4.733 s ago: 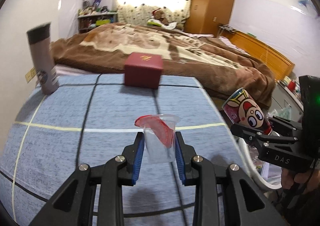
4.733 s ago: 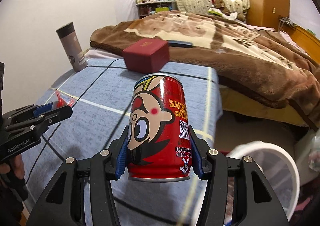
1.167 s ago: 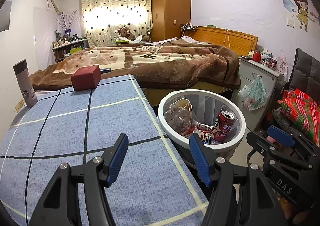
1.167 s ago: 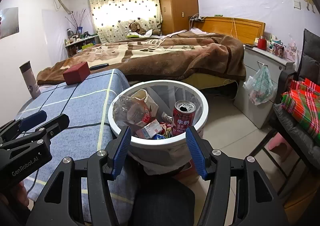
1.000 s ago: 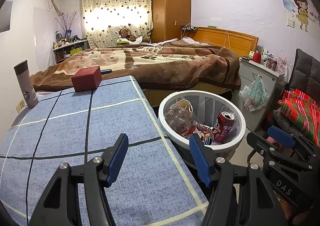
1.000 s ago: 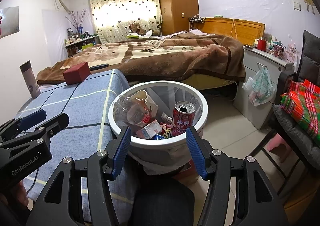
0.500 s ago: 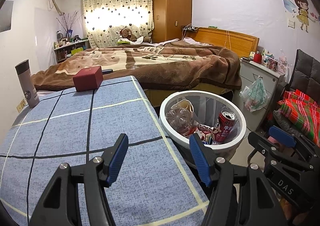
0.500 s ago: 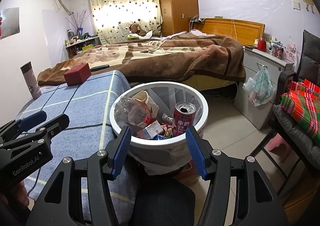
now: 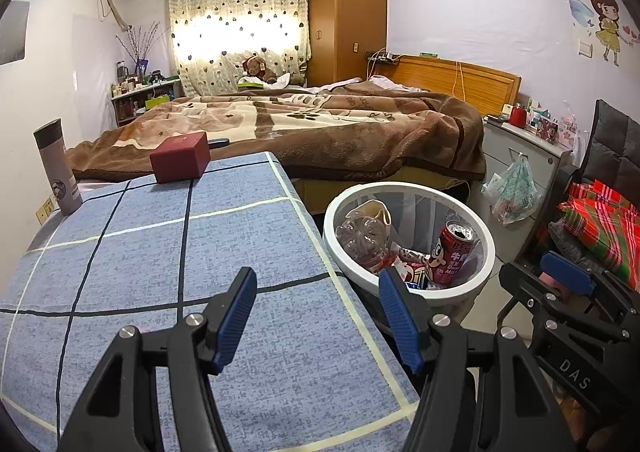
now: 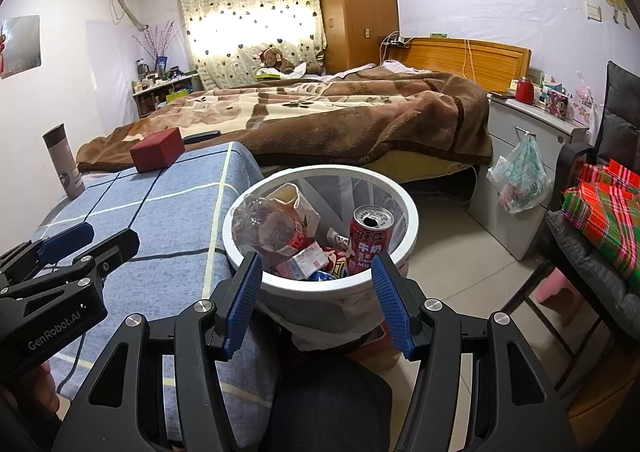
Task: Collect trash
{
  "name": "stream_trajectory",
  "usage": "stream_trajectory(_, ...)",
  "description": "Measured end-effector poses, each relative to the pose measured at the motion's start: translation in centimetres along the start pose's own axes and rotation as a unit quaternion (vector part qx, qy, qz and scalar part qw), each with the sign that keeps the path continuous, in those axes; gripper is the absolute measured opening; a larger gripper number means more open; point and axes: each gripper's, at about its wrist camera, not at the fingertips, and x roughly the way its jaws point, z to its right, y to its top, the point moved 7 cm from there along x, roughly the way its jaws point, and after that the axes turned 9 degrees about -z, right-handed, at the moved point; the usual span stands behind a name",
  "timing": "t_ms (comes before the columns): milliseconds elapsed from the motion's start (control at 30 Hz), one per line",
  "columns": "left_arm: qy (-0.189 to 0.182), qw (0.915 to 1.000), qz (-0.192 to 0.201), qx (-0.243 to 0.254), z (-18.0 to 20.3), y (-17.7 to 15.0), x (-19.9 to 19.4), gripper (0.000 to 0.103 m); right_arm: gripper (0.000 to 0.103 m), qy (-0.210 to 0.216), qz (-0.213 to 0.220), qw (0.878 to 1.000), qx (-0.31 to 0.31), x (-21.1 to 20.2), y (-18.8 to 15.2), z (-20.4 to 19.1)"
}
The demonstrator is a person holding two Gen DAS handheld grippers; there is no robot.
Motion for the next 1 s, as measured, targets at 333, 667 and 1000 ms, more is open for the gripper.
stream_trajectory(333, 0.001, 1.0, -0.001, 0.0, -0.15, -0.1, -0.09, 0.066, 0.058, 0.0, 0.002, 1.0, 0.0, -0.18, 0.11, -0.15)
stream_trajectory(667, 0.0, 1.0, -0.002, 0.0, -0.34, -0.25, -0.05, 0.066, 0.058, 0.001, 0.002, 1.0, 0.0, -0.19, -0.01, -0.36)
stream_trajectory(1000, -0.001, 1.0, -0.005, -0.002, -0.41, -0.41, 0.06, 0.066, 0.058, 0.001, 0.0, 1.0, -0.001, -0.15, -0.05, -0.4)
